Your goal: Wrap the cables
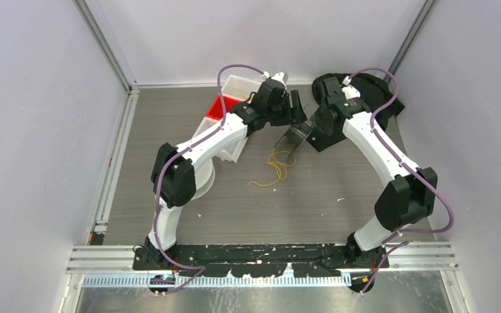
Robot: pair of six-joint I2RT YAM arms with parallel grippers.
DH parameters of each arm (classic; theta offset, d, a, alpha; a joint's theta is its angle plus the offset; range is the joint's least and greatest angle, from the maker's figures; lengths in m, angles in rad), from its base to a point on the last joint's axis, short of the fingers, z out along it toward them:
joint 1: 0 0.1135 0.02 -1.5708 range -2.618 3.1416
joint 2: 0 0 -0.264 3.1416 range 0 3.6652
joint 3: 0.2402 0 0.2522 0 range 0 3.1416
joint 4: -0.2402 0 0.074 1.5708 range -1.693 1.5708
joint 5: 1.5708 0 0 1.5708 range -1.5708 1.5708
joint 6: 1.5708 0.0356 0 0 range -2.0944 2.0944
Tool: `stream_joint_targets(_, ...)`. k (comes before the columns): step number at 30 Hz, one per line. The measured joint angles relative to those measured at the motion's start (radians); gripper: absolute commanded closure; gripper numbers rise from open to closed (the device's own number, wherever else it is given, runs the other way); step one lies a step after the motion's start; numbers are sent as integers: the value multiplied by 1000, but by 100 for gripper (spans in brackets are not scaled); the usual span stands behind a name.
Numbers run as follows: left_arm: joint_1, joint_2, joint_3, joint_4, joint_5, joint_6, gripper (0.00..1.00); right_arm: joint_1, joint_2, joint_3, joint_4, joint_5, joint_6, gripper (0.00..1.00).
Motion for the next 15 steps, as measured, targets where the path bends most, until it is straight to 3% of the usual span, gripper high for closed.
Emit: stream_joint_targets(15,-7,25,0,32,-14,15,29,0,8,1,11,-18,2,100)
